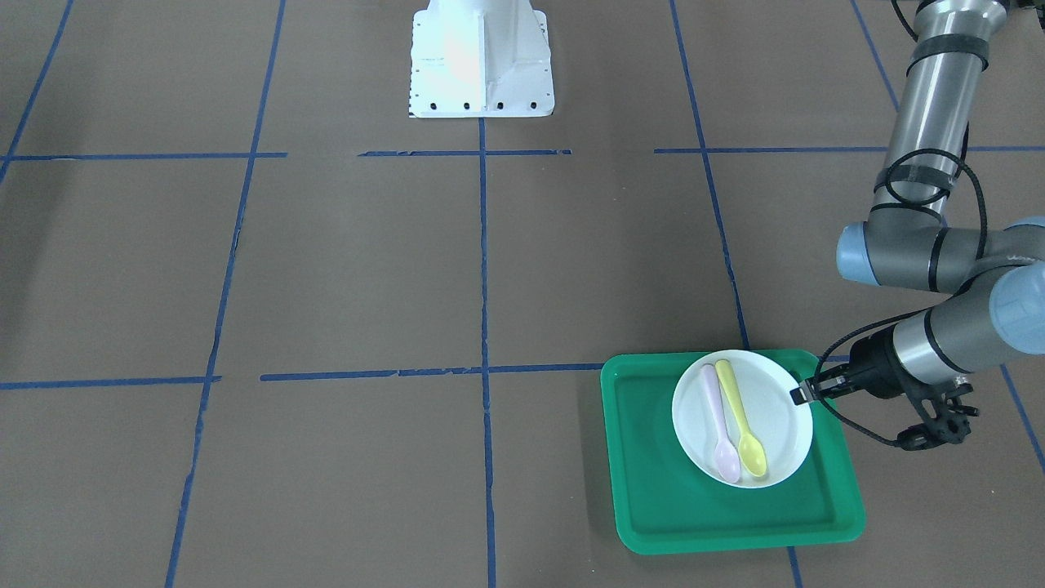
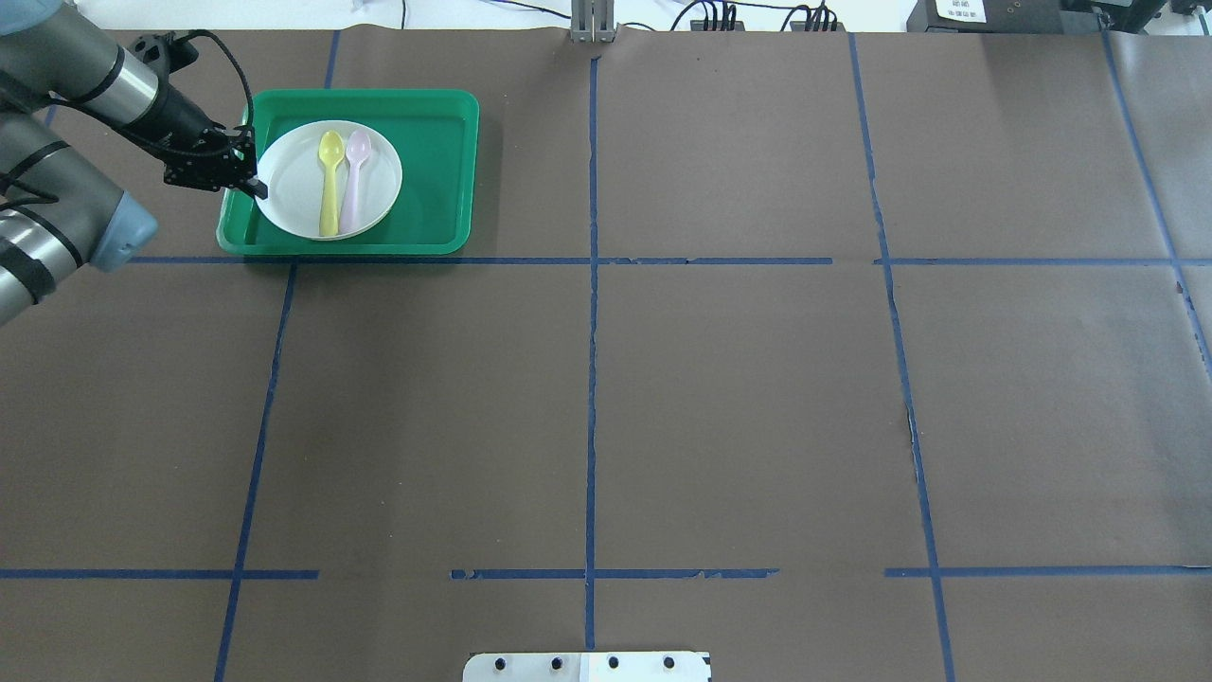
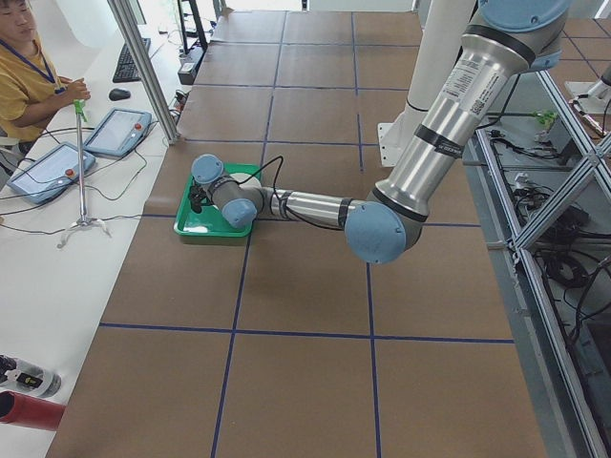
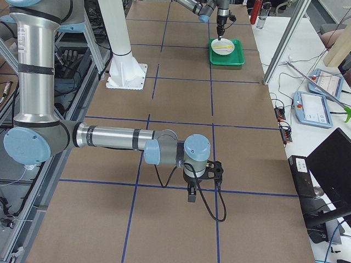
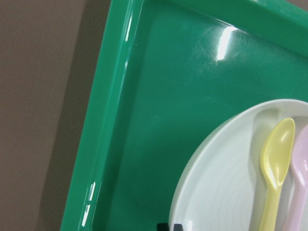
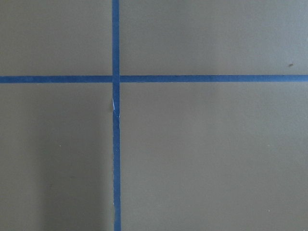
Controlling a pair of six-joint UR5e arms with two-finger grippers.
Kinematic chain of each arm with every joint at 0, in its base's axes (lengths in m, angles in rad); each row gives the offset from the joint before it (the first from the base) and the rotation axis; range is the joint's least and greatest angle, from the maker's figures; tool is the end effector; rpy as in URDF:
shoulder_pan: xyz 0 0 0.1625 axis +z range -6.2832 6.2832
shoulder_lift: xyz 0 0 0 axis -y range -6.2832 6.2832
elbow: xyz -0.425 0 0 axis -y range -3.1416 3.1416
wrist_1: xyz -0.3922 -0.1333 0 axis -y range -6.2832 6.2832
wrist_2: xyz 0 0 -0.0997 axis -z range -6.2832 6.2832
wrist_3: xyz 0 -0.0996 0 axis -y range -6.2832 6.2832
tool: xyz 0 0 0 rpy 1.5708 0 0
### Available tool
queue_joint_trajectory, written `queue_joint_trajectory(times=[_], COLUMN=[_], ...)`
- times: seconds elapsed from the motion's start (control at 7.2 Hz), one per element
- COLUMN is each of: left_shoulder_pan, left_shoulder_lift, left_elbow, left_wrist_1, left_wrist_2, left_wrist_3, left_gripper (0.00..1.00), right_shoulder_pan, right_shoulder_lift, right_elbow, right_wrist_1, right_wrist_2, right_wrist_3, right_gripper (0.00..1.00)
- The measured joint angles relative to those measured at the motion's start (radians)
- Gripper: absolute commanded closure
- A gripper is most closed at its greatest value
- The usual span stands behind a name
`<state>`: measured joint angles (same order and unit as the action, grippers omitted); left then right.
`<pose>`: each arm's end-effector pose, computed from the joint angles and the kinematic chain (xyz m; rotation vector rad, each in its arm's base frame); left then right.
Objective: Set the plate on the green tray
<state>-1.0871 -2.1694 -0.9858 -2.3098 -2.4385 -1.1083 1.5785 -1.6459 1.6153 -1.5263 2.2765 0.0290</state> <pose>0.2973 -0.6892 0.4871 -0.0971 1.0778 -0.2364 0.0723 -0.4603 0.6727 0.0058 -0.7058 0.0303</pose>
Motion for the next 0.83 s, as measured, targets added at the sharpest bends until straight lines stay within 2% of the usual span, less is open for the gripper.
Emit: queue_joint_trajectory(times=[0.14, 0.28, 0.42, 0.56, 0.69, 0.83], left_shoulder_pan=[0.000, 0.001, 0.003, 0.006, 0.006, 0.001], left_shoulder_lift=[-0.024, -0.037, -0.044, -0.046, -0.046, -0.040], left_elbow=[0.047, 0.078, 0.093, 0.100, 0.097, 0.080], left_wrist_1=[-0.042, -0.084, -0.118, -0.142, -0.155, -0.161], left_wrist_2=[0.011, 0.033, 0.063, 0.079, 0.085, 0.087], left_wrist_3=[-0.032, -0.060, -0.072, -0.077, -0.080, -0.084], left_gripper=[1.00, 0.51, 0.41, 0.25, 0.20, 0.20], right_shoulder_pan=[0.000, 0.000, 0.000, 0.000, 0.000, 0.000], right_shoulder_lift=[0.000, 0.000, 0.000, 0.000, 0.000, 0.000], right_elbow=[0.000, 0.000, 0.000, 0.000, 0.000, 0.000], right_wrist_1=[0.000, 0.000, 0.000, 0.000, 0.000, 0.000], right_wrist_2=[0.000, 0.001, 0.001, 0.001, 0.000, 0.000], right_wrist_3=[0.000, 0.000, 0.000, 0.000, 0.000, 0.000], right_gripper=[0.00, 0.00, 0.00, 0.00, 0.00, 0.00])
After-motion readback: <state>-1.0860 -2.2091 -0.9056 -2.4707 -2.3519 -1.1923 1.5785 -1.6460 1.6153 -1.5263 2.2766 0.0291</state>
